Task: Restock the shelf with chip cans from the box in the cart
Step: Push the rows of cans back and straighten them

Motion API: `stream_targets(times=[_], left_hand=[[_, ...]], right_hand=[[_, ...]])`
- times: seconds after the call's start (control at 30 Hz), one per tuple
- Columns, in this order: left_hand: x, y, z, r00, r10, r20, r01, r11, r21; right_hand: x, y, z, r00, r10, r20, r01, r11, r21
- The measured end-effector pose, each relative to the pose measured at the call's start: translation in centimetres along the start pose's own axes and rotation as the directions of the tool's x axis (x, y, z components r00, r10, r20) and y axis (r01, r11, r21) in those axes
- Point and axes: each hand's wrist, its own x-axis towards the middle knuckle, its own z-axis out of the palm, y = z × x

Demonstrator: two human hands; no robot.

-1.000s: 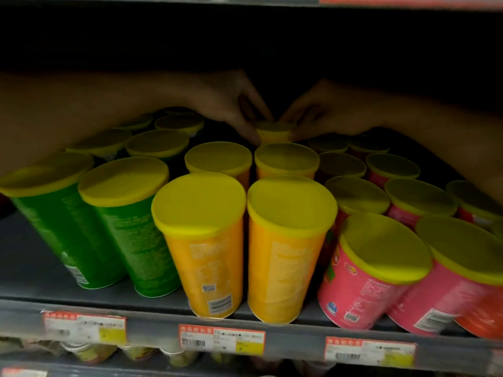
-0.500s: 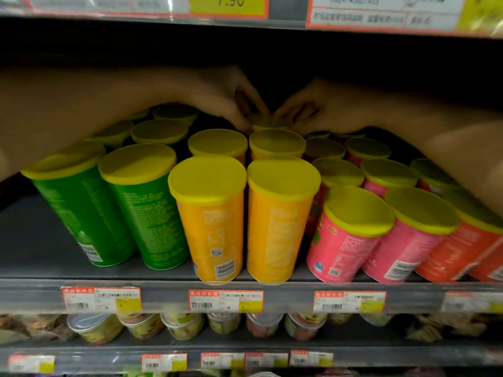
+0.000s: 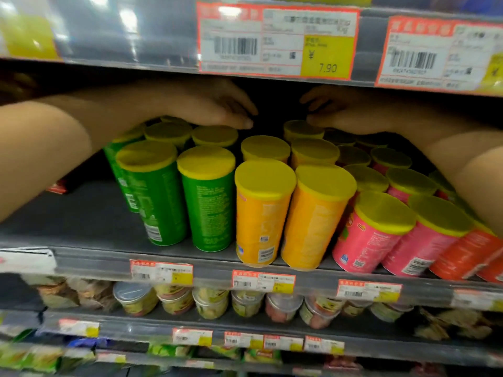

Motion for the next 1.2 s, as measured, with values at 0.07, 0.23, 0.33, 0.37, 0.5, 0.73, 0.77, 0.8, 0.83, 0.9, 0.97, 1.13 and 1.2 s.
stream_targets(times=[0.07,0.23,0.33,0.37,0.5,0.73,0.77,0.8,0.83,0.9,0.97,1.13,1.2], left_hand=[[-1.8,-1.2,-0.7,1.0,-0.013,-0.016,0.013,1.0,0.021],[-5.9,-3.3,-2.2,0.997,-0.009,-0.081,0.017,0.996,0.09],[-8.4,-4.4,-2.6,0.997,-0.025,-0.079,0.036,0.99,0.134],[-9.1,-4.6,-2.6,0.996,-0.026,-0.085,0.039,0.987,0.154],[-11.7,-5.3,-2.2,0.996,-0.001,-0.089,0.024,0.966,0.256],[-14.3,-6.1,-1.2,0.99,0.038,-0.135,-0.001,0.965,0.263],[-14.5,-6.2,-1.1,0.989,0.04,-0.14,-0.002,0.965,0.262],[-14.5,-6.2,-1.1,0.988,0.038,-0.148,0.001,0.966,0.258],[-14.6,-6.3,-1.0,0.987,0.027,-0.156,0.013,0.967,0.255],[-14.8,-6.5,-0.8,0.984,-0.008,-0.18,0.055,0.965,0.256],[-14.9,-6.6,-0.5,0.976,-0.051,-0.211,0.103,0.964,0.244],[-14.3,-7.0,0.1,0.964,-0.087,-0.251,0.128,0.98,0.15],[-14.2,-7.1,0.1,0.968,-0.079,-0.239,0.109,0.987,0.119]], right_hand=[[-0.2,-1.9,0.8,0.999,-0.047,-0.017,0.048,0.998,0.042],[-1.4,-7.2,2.7,0.983,-0.173,-0.061,0.175,0.984,0.024],[-2.3,-10.1,3.7,0.972,-0.23,-0.054,0.231,0.973,0.006],[-2.6,-11.0,4.1,0.97,-0.24,-0.045,0.239,0.971,-0.014],[-3.4,-13.7,5.2,0.971,-0.238,0.001,0.237,0.963,-0.128],[-4.6,-15.4,6.6,0.978,-0.204,0.031,0.206,0.953,-0.222],[-4.8,-15.6,6.8,0.979,-0.202,0.034,0.205,0.952,-0.226],[-5.1,-15.8,6.9,0.979,-0.199,0.039,0.202,0.951,-0.232],[-5.3,-16.0,7.0,0.98,-0.195,0.045,0.2,0.95,-0.24],[-5.5,-16.2,7.2,0.981,-0.183,0.059,0.192,0.949,-0.252],[-5.4,-16.4,7.5,0.985,-0.165,0.056,0.174,0.953,-0.246],[-5.2,-16.4,8.2,0.992,-0.129,-0.006,0.125,0.969,-0.212],[-5.3,-16.4,8.1,0.994,-0.109,-0.006,0.105,0.973,-0.204]])
